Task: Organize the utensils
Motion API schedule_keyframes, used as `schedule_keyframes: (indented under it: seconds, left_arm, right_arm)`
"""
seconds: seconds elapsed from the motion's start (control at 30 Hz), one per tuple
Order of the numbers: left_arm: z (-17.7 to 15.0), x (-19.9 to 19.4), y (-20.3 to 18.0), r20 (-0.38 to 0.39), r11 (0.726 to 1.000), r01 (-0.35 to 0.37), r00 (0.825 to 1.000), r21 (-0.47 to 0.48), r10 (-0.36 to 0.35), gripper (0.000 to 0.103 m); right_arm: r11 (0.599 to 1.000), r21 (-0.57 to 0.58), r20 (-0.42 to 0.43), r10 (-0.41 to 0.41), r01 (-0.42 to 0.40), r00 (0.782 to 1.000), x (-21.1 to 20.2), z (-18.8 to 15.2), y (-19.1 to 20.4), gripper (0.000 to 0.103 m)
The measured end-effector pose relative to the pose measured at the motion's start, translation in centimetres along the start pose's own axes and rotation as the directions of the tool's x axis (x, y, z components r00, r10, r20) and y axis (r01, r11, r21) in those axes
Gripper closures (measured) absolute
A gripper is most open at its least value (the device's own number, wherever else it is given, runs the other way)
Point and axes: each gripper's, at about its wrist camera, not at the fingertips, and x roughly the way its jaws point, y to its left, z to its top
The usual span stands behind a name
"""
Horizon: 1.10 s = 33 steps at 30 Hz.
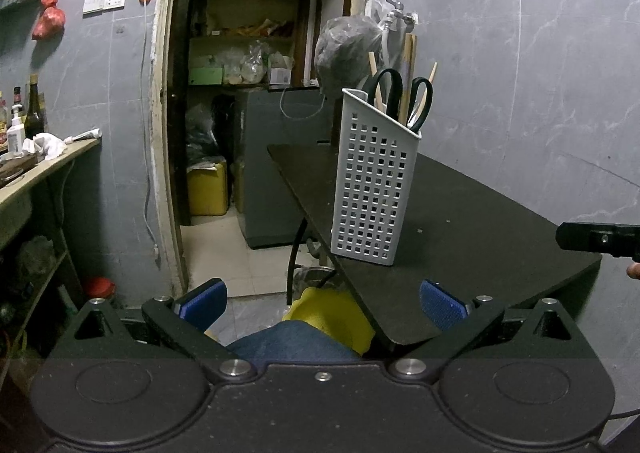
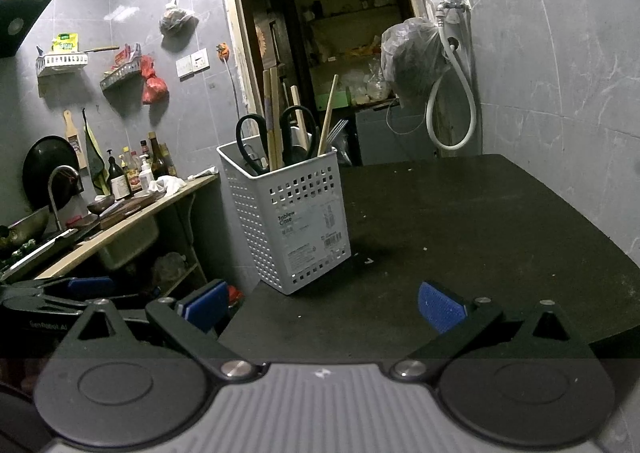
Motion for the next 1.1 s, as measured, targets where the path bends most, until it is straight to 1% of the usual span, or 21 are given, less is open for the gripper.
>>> schedule_keyframes:
  seconds: [1.1]
  left_arm:
    - [-0.22, 0.85, 0.21, -0.007, 1.0, 0.013, 1.0, 0.002, -0.013, 0.001]
  right_arm:
    - [1.0, 0.008, -0.006, -0.003, 0.003, 1.0, 0.62, -0.44, 0.09, 0.0]
